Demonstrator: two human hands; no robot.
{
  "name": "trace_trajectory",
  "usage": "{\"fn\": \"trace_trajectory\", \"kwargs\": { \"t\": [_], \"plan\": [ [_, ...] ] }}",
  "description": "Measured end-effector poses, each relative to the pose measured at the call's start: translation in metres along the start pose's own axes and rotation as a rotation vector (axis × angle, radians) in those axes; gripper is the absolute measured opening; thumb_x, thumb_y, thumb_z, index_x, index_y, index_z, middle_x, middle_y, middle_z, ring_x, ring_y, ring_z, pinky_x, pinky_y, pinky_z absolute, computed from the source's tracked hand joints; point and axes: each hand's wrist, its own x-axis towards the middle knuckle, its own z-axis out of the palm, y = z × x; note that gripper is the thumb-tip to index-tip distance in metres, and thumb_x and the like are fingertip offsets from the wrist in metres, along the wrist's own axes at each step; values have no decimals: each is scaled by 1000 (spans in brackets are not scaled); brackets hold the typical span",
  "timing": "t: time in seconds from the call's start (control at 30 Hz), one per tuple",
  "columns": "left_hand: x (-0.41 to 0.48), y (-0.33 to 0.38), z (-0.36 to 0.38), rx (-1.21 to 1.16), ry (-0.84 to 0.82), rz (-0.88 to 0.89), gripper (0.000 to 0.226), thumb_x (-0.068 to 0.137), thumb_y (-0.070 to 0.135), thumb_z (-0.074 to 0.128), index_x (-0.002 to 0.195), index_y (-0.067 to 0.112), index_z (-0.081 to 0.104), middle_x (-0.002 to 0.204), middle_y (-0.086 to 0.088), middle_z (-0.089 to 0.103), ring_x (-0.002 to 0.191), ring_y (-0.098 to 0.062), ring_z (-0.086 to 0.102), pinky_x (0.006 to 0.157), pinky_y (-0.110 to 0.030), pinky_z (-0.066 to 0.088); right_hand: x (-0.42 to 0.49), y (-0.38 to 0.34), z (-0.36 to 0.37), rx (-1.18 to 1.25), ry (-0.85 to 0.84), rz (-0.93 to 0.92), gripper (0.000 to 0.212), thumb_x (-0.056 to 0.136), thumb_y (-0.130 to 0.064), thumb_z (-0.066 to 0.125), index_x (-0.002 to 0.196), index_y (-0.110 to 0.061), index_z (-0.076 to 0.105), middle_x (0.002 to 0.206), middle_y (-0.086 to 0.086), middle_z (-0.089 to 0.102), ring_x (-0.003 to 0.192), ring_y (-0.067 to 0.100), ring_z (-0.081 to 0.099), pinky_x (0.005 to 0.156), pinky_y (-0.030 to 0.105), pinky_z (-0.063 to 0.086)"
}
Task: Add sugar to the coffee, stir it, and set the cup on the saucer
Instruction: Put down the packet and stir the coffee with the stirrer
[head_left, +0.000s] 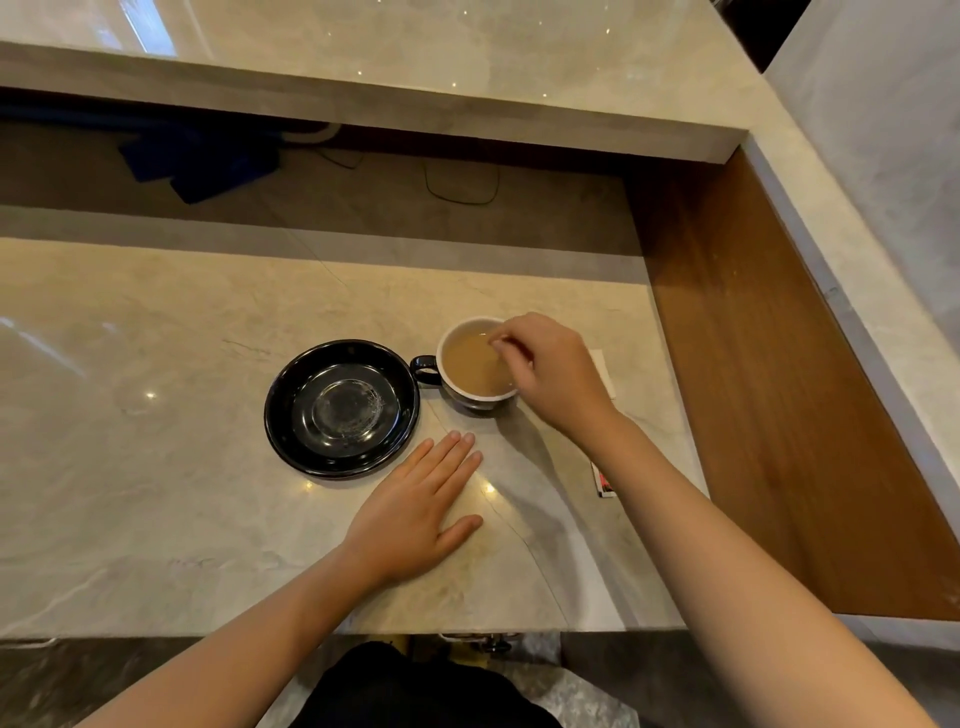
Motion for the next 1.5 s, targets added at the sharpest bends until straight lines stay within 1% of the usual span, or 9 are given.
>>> {"fn": "trace_trajectory", "kwargs": {
  "t": [0.17,0.33,0.43,0.6,0.83,1.07,1.23,1.33,1.5],
  "plan": [
    [0,0,0,3,-14,-14,69,93,60,21,148,21,9,156,0,6,143,-13,-4,115,-42,-5,-7,21,-10,122,170,223,17,90,-8,50,95,-8,66,87,8,69,78,16,63,70,28,51],
    [0,-1,2,-6,-18,-22,69,92,62,18,148,24,6,157,2,3,143,-11,-8,115,-41,-7,-8,25,1,251,147,306,19,93,-14,48,96,-16,66,76,-7,64,68,0,57,60,7,44],
    [0,0,2,-11,-16,-22,69,92,62,19,148,24,7,156,2,3,143,-11,-8,115,-41,-5,-9,21,6,328,121,310,18,92,-17,49,94,-20,66,72,-14,61,66,-2,57,61,9,45],
    [0,0,2,-26,-3,-18,68,92,61,22,148,24,7,156,2,4,143,-12,-6,117,-34,-7,-22,19,12,385,99,343,20,93,-13,46,93,-17,65,68,-9,63,61,-1,56,62,15,48],
    [0,0,2,-43,5,-25,68,92,62,21,147,25,5,156,3,3,143,-10,-7,115,-28,-9,-26,28,4,436,220,484,20,92,-12,45,87,-11,64,64,-3,64,53,-2,56,53,9,46],
    [1,0,1,-37,10,-25,68,93,61,25,148,23,10,155,2,6,143,-12,-4,115,-28,-7,-14,15,18,457,251,480,21,95,-13,42,94,-11,63,72,3,65,65,11,60,68,28,52],
    [0,1,0,-32,11,-18,68,93,60,26,148,22,11,156,2,6,143,-12,-4,116,-30,-7,-23,16,15,516,151,489,21,95,-11,43,87,-18,62,69,1,65,56,4,57,57,15,50],
    [0,2,0,-36,14,-22,68,93,58,27,148,21,13,156,1,8,143,-14,-2,116,-31,-5,-28,22,2,471,96,494,21,93,-9,44,86,-13,64,66,0,67,53,2,57,54,14,48],
    [-1,2,-2,-28,15,-21,68,93,58,27,148,21,12,155,2,5,143,-13,-4,117,-34,-5,-20,24,-8,202,162,389,21,93,-11,44,92,-11,65,70,1,66,65,13,61,65,31,52]
  ]
}}
